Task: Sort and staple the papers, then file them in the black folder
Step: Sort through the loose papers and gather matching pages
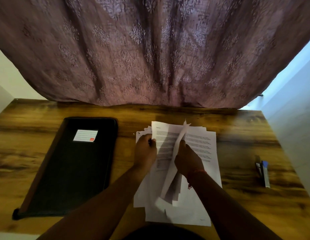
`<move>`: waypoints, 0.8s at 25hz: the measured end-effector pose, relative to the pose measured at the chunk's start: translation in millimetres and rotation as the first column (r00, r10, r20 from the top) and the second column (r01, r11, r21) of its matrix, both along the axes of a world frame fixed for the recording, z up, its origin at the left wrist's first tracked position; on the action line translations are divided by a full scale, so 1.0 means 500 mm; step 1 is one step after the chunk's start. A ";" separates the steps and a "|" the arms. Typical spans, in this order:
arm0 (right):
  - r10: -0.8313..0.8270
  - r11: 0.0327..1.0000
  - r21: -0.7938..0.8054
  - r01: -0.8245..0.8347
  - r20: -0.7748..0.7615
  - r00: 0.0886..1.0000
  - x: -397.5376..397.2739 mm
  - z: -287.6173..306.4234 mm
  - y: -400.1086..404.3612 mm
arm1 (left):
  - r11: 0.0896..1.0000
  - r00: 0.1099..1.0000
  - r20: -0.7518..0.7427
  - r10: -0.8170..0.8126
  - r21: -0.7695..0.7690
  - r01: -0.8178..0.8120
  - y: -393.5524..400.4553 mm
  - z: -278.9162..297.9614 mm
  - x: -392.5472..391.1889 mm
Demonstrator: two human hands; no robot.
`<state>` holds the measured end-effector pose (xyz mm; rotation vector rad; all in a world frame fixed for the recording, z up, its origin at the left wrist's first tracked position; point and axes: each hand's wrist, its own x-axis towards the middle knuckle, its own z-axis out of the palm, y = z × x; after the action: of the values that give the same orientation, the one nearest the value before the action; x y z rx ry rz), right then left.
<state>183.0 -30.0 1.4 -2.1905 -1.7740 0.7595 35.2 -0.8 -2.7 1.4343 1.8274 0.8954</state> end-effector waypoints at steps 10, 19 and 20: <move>0.260 0.929 -0.311 -0.199 0.165 0.951 -0.098 0.006 0.081 | 0.841 0.999 -0.005 0.039 0.540 -0.030 0.003 0.233 -0.105; 0.163 0.924 -0.258 -0.283 -0.404 0.900 -0.042 0.030 0.065 | 0.901 0.677 0.720 -0.154 0.383 -0.203 -0.050 0.428 -0.112; 0.066 0.953 -0.217 -0.212 -0.531 0.845 -0.021 0.039 0.060 | 0.919 0.609 0.781 -0.136 0.329 -0.218 -0.043 0.424 -0.119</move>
<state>172.4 0.2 21.0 -1.7548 -1.6218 1.5413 -24.3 -22.1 209.3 0.9181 1.0082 1.6800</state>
